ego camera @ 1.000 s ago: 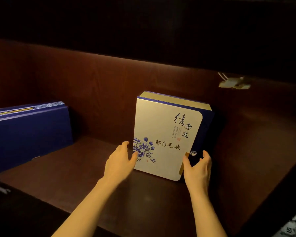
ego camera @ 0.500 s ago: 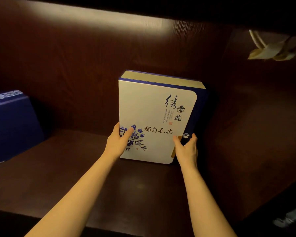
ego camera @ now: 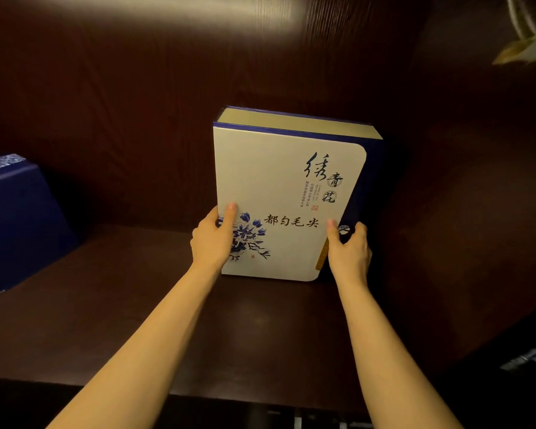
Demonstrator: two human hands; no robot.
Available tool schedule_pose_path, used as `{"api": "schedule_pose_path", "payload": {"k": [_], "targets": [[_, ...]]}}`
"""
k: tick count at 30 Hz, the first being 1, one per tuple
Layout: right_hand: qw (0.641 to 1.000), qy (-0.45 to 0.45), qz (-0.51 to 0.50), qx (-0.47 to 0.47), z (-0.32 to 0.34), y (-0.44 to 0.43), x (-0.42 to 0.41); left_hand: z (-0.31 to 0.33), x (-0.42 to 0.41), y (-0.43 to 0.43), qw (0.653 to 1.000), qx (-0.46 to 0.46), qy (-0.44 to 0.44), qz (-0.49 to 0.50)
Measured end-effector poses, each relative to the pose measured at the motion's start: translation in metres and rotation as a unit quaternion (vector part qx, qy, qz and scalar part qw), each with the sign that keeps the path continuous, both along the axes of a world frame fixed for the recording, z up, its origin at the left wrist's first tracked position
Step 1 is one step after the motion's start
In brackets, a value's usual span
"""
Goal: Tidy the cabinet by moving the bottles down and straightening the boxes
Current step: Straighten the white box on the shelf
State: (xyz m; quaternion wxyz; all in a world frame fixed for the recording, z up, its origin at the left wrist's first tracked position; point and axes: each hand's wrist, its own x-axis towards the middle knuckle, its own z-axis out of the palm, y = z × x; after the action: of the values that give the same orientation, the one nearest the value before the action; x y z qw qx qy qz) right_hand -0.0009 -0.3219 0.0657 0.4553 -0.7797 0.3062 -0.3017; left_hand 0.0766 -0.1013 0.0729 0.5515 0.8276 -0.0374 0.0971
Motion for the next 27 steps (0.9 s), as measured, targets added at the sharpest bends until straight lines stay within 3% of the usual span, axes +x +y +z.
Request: {"api": "schedule_pose_path", "payload": {"k": [27], "targets": [[0.999, 0.008, -0.030, -0.020, -0.007, 0.039, -0.134, -0.008, -0.114, 0.047, 1.000, 0.009, -0.013, -0.017]]}}
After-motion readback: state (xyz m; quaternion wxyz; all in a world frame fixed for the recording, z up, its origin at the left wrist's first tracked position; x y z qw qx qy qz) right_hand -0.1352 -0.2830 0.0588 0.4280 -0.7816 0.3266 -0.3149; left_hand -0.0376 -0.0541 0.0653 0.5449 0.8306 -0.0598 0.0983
